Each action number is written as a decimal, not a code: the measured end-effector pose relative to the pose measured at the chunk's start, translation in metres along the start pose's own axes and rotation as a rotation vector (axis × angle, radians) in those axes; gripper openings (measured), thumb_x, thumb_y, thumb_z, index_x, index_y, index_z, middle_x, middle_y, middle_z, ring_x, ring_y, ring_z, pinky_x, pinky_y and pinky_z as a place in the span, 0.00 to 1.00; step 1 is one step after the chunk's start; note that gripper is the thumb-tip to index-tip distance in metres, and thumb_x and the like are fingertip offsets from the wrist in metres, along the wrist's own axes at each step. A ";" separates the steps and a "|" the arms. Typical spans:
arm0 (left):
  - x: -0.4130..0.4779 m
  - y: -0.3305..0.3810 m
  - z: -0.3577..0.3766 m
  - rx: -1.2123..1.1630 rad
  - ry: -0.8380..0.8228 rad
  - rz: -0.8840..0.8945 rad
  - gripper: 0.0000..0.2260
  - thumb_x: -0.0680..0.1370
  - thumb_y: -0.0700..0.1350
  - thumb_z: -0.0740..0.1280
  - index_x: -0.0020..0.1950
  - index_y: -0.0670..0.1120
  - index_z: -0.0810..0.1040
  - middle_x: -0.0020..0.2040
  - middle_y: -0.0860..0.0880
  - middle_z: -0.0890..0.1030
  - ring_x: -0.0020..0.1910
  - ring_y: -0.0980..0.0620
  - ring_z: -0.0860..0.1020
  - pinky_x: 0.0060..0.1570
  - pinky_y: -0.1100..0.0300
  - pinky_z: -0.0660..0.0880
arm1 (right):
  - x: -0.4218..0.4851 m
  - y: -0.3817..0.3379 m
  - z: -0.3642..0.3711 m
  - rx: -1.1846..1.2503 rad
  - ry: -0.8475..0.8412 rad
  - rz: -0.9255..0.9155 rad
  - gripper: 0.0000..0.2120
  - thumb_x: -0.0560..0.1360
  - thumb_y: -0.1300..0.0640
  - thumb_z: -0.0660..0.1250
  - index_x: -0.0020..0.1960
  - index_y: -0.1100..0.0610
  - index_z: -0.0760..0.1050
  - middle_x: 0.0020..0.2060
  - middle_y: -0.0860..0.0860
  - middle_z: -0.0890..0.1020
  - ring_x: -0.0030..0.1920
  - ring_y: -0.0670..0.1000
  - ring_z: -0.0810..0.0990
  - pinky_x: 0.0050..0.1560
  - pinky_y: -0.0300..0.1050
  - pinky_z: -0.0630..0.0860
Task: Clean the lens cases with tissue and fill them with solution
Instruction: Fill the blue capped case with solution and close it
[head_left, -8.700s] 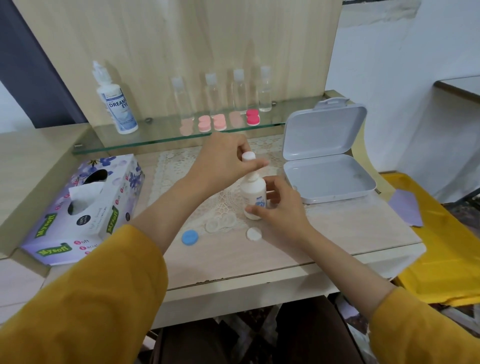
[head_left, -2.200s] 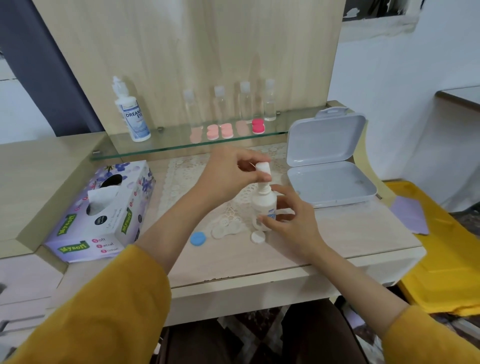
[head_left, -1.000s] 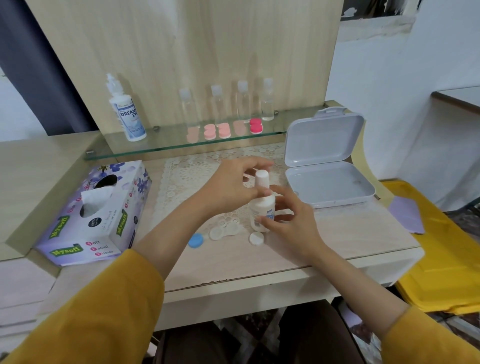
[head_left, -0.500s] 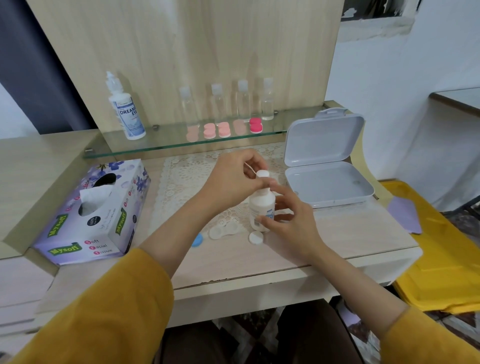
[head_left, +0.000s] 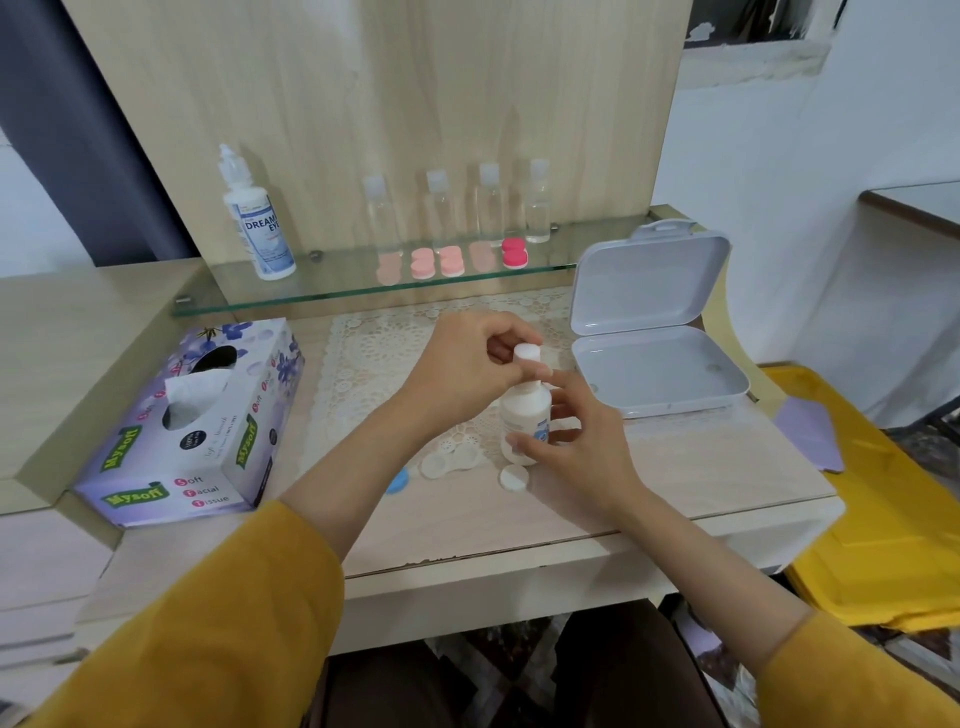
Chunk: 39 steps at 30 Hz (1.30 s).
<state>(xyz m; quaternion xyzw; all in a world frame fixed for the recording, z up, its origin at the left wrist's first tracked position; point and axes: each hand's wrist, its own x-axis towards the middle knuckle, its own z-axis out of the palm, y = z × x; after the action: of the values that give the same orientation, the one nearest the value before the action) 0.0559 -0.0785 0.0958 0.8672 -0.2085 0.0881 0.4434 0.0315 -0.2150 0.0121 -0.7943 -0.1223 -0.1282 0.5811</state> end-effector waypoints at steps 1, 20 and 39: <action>0.000 0.000 0.001 -0.006 0.020 -0.001 0.09 0.67 0.40 0.76 0.45 0.45 0.81 0.38 0.57 0.79 0.35 0.65 0.76 0.39 0.75 0.71 | 0.000 -0.001 0.001 -0.010 0.000 -0.003 0.27 0.65 0.61 0.76 0.51 0.37 0.67 0.43 0.41 0.79 0.45 0.40 0.78 0.41 0.32 0.76; -0.043 -0.077 -0.098 0.474 0.132 -0.249 0.16 0.76 0.49 0.66 0.62 0.45 0.76 0.63 0.49 0.76 0.61 0.52 0.73 0.60 0.64 0.63 | 0.048 -0.038 0.035 -0.019 0.021 -0.065 0.27 0.63 0.57 0.78 0.59 0.53 0.72 0.41 0.47 0.81 0.42 0.40 0.79 0.41 0.29 0.73; -0.077 -0.150 -0.155 0.635 0.098 -0.314 0.26 0.75 0.56 0.53 0.70 0.47 0.67 0.73 0.51 0.64 0.72 0.55 0.58 0.64 0.71 0.47 | 0.217 -0.089 0.161 -0.104 -0.081 -0.160 0.25 0.66 0.58 0.74 0.60 0.57 0.68 0.41 0.49 0.76 0.40 0.48 0.76 0.42 0.41 0.71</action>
<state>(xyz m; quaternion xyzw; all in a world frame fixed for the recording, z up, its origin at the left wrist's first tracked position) 0.0581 0.1464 0.0513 0.9780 -0.0132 0.1209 0.1696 0.2142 -0.0252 0.1200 -0.8156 -0.2020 -0.1482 0.5216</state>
